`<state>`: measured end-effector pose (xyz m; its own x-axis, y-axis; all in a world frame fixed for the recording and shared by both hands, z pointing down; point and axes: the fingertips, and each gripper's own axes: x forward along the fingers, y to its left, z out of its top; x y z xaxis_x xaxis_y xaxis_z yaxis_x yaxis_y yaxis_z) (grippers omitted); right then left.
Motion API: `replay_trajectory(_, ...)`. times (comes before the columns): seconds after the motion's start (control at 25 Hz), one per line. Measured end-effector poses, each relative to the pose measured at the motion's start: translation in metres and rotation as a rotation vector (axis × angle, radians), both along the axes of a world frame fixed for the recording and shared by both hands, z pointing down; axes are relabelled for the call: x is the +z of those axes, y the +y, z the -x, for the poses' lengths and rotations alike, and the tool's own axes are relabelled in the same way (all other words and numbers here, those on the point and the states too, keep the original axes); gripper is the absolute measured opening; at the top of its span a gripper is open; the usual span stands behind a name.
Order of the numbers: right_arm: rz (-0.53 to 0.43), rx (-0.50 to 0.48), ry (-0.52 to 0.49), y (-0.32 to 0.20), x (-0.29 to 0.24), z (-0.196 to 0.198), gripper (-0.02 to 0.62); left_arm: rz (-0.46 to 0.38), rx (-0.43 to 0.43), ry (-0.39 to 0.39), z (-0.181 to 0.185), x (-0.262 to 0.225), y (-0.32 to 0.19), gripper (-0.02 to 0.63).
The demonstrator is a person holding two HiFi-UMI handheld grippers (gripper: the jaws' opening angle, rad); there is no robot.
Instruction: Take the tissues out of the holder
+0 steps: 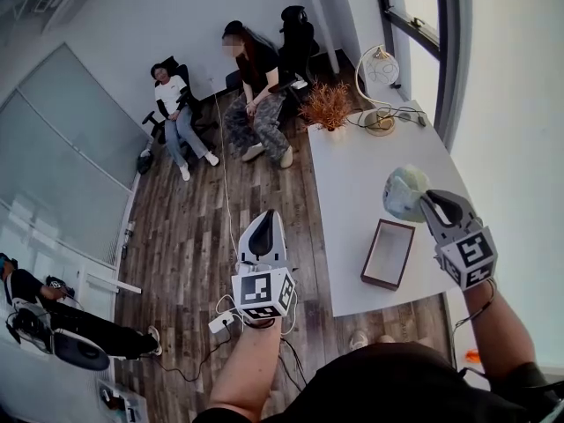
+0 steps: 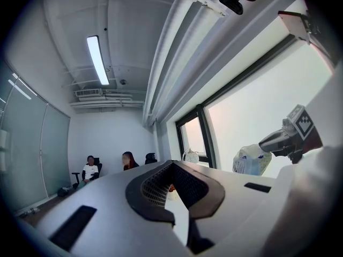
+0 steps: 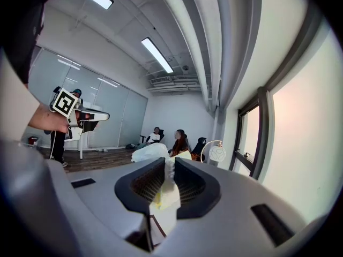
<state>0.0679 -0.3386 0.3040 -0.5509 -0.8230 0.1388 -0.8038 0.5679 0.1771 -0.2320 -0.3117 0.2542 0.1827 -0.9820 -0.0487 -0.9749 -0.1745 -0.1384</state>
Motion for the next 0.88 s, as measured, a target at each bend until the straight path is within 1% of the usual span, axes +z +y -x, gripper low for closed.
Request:
replay_trajectory(0.12,-0.011,0.004,-0.012,-0.001,-0.009,0.001,0.064,0.002,-0.006,0.008,0.001,-0.001,0.001,0.005)
replay_trajectory(0.32,-0.018,0.011,-0.019,-0.006,-0.015,0.000,0.063,0.002,0.009,0.005,-0.006,-0.003,0.004,0.005)
replay_trajectory(0.6,-0.027,0.017,-0.022,-0.012,-0.010,0.003,0.064,0.013,0.004,0.005,0.003,0.004,0.002,0.005)
replay_trajectory(0.88,-0.020,0.019,-0.030,-0.012,-0.014,0.004,0.063,0.012,-0.003,-0.004,0.009,0.000,0.003,0.005)
